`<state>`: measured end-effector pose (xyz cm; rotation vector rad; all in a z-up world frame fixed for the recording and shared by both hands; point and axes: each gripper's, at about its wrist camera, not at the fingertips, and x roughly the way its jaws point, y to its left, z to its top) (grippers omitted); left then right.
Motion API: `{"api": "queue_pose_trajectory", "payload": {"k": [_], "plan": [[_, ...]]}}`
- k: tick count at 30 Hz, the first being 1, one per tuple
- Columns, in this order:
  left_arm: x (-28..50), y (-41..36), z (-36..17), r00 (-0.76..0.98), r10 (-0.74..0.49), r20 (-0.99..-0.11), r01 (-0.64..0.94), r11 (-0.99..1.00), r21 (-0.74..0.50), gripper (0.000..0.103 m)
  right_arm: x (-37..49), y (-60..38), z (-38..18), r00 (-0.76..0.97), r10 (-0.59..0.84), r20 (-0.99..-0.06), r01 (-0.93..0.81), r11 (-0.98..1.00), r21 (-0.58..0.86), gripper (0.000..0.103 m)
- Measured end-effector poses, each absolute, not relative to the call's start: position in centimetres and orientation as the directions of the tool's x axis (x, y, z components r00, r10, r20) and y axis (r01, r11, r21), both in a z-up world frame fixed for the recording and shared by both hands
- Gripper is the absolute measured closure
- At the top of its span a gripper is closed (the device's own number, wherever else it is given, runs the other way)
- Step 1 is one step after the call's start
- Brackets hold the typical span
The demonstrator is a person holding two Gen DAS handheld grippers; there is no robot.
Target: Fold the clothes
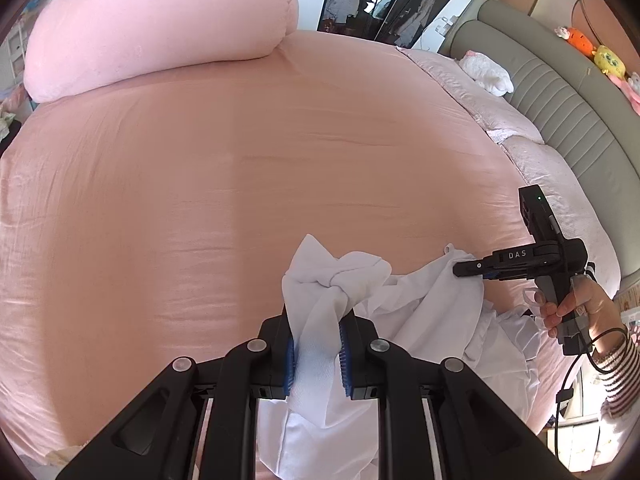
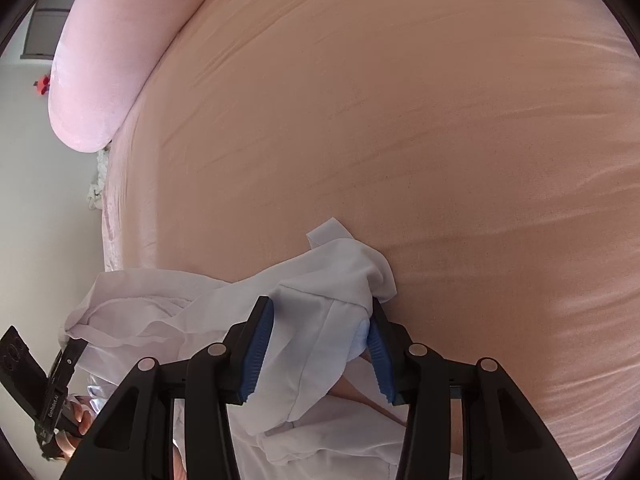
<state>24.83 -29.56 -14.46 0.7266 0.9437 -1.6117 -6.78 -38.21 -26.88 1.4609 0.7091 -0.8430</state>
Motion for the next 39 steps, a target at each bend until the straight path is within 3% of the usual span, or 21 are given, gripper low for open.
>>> {"api": "queue_pose_trajectory", "payload": {"k": [2, 12, 24, 28, 32, 37, 39], "plan": [[25.0, -29.5, -14.5, -0.238, -0.487, -0.84, 0.971, -0.104, -0.215, 0.088, -6.3, -38.2, -26.9, 0.491, -0.047, -0.87, 0.871, -0.012, 0.492, 0.096], [26.7, -29.2, -13.5, -0.217, -0.517, -0.828, 0.973, -0.044, -0.227, 0.088, -8.2, -37.8, -23.4, 0.511, -0.207, -0.834, 0.857, 0.053, 0.512, 0.097], [27.3, -32.1, -12.4, -0.244, -0.581, -0.777, 0.954, 0.0, -0.3, 0.088, -12.1, -38.3, -13.7, 0.292, -0.486, -0.824, 0.956, 0.167, 0.24, 0.098], [28.0, -33.6, -12.2, -0.276, -0.622, -0.732, 0.921, 0.045, -0.386, 0.088, -11.8, -40.0, -12.3, 0.242, -0.504, -0.829, 0.969, 0.172, 0.178, 0.098], [30.8, -34.7, -12.0, -0.294, -0.723, -0.626, 0.83, 0.132, -0.542, 0.088, -11.3, -41.6, -11.9, 0.185, -0.513, -0.838, 0.98, 0.165, 0.115, 0.098], [31.8, -36.8, -14.0, -0.283, -0.708, -0.647, 0.776, 0.227, -0.588, 0.088, -11.0, -44.4, -13.3, 0.221, -0.44, -0.87, 0.97, 0.189, 0.151, 0.098], [31.2, -37.0, -14.8, -0.299, -0.706, -0.642, 0.764, 0.226, -0.604, 0.088, -11.3, -45.7, -15.4, 0.138, -0.359, -0.923, 0.986, 0.139, 0.094, 0.097]]}}
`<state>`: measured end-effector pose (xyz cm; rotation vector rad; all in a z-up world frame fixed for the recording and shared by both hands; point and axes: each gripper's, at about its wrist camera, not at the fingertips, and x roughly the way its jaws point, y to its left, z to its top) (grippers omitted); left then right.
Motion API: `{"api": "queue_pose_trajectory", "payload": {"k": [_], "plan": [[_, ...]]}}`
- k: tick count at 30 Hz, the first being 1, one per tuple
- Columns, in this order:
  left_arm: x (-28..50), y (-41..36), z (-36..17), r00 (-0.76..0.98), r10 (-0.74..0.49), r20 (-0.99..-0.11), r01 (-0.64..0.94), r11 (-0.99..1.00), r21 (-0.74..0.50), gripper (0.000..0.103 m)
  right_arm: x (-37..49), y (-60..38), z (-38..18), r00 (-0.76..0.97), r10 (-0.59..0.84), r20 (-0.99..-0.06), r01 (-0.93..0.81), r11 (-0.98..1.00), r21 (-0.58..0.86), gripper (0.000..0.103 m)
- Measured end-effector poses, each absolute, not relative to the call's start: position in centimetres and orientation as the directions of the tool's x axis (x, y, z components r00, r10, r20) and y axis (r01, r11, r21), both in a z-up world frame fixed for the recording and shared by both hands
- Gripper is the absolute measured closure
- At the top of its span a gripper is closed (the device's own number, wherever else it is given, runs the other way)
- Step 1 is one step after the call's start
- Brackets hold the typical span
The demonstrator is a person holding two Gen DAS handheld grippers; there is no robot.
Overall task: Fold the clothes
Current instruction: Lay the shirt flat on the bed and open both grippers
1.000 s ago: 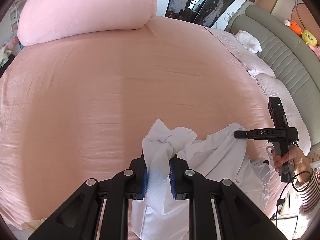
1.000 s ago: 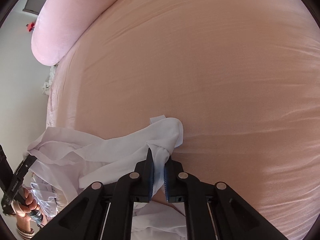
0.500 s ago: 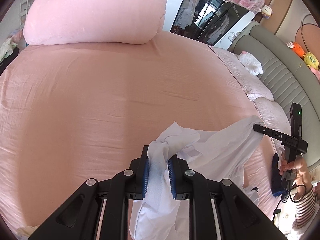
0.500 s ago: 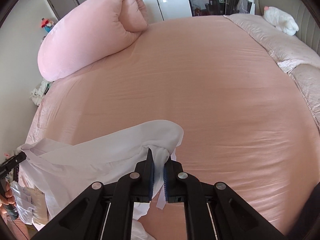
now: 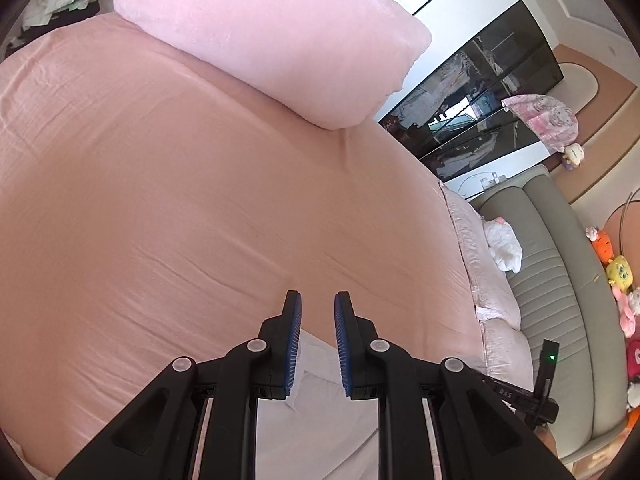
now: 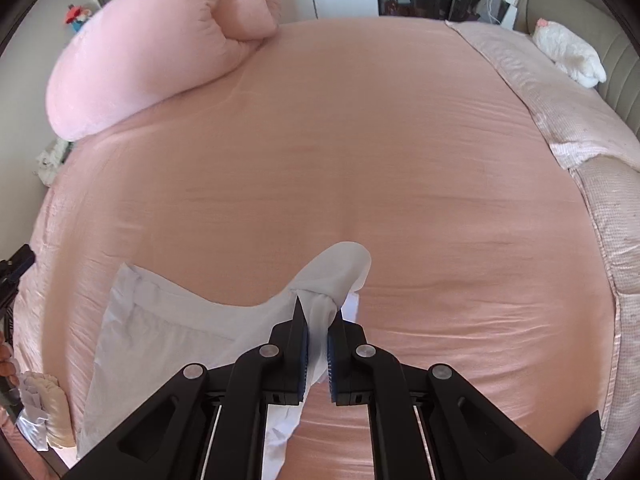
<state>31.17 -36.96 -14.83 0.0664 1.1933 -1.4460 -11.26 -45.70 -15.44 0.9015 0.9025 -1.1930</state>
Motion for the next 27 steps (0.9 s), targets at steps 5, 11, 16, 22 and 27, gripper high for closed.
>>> {"api": "queue_pose_trajectory", "payload": {"k": [5, 11, 16, 22, 27], "plan": [[30.2, -36.7, -16.1, -0.321, -0.662, -0.677, 0.777, 0.225, -0.588, 0.083, -12.1, -46.2, -18.5, 0.052, -0.277, -0.959, 0.997, 0.072, 0.033, 0.06], [30.4, -35.5, -16.6, -0.377, -0.603, -0.703, 0.764, 0.227, -0.605, 0.042, -13.8, -46.1, -18.6, 0.119, -0.273, -0.955, 0.992, -0.009, 0.126, 0.034], [30.7, -33.6, -15.9, -0.383, -0.562, -0.733, 0.765, 0.251, -0.593, 0.04, -14.6, -44.8, -17.4, 0.147, -0.271, -0.951, 0.985, -0.043, 0.165, 0.034], [30.5, -31.1, -13.9, -0.393, -0.552, -0.735, 0.771, 0.238, -0.591, 0.038, -14.1, -43.0, -15.2, 0.164, -0.264, -0.951, 0.985, -0.014, 0.174, 0.033], [29.9, -29.4, -12.4, -0.407, -0.549, -0.73, 0.774, 0.216, -0.595, 0.033, -13.1, -41.1, -12.6, 0.165, -0.275, -0.947, 0.986, 0.028, 0.164, 0.033]]}}
